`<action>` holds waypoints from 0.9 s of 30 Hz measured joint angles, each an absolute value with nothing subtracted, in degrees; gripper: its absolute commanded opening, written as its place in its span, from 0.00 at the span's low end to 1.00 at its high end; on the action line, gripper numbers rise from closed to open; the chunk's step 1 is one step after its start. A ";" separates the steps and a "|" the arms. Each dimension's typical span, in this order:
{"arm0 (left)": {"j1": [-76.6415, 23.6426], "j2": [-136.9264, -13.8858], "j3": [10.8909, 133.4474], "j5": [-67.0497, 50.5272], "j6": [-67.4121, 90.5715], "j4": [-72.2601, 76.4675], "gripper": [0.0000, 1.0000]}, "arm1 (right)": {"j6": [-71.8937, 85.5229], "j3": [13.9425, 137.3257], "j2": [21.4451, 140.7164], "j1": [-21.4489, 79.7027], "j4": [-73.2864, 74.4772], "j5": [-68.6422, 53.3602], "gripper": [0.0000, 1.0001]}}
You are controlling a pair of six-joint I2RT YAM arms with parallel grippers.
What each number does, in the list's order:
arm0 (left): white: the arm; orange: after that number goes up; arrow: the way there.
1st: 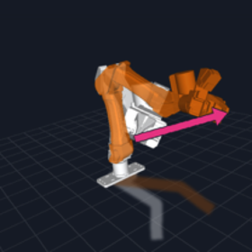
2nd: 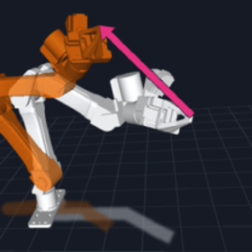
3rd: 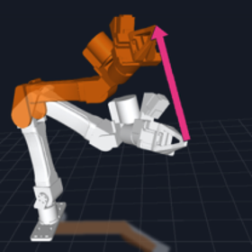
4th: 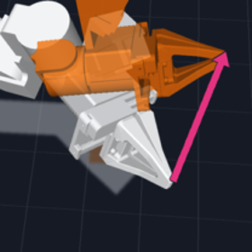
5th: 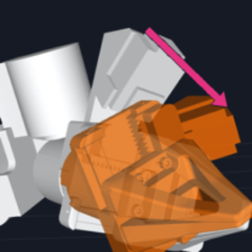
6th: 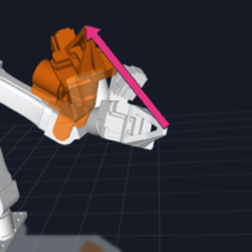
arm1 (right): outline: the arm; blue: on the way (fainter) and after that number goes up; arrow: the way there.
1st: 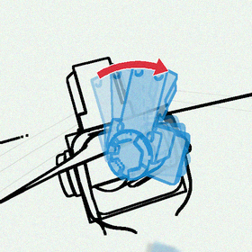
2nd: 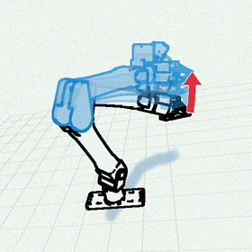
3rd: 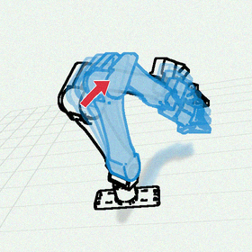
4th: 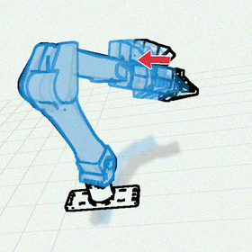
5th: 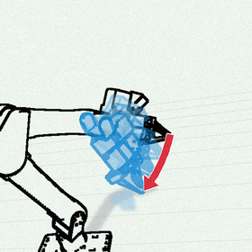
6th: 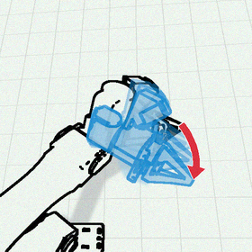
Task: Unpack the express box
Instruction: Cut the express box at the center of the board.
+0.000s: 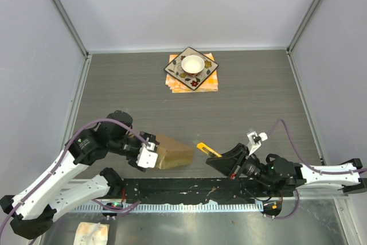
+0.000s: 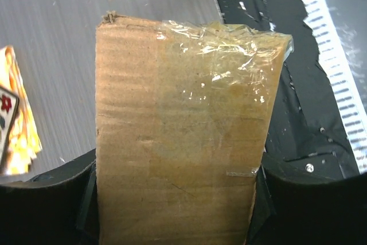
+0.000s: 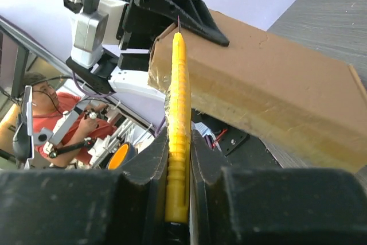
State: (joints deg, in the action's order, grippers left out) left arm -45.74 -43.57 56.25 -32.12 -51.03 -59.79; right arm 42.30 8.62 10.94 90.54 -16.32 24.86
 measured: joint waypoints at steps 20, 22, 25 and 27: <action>-45.76 -37.28 46.35 -36.03 -68.73 -55.99 0.11 | 33.50 22.09 27.05 90.54 0.69 11.66 0.01; -45.76 -37.91 46.30 -35.94 -68.62 -55.18 0.11 | 33.34 22.13 28.29 90.54 -0.86 11.03 0.01; -45.76 -38.70 46.22 -35.62 -67.72 -53.58 0.11 | 33.15 22.20 31.59 90.54 -3.55 10.37 0.01; -45.76 -39.07 46.15 -35.51 -67.31 -52.86 0.11 | 33.06 22.20 33.50 90.54 -5.43 10.28 0.01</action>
State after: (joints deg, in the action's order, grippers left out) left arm -45.76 -39.07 46.15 -35.51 -67.31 -52.86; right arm 33.06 22.20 33.50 90.54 -5.43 10.28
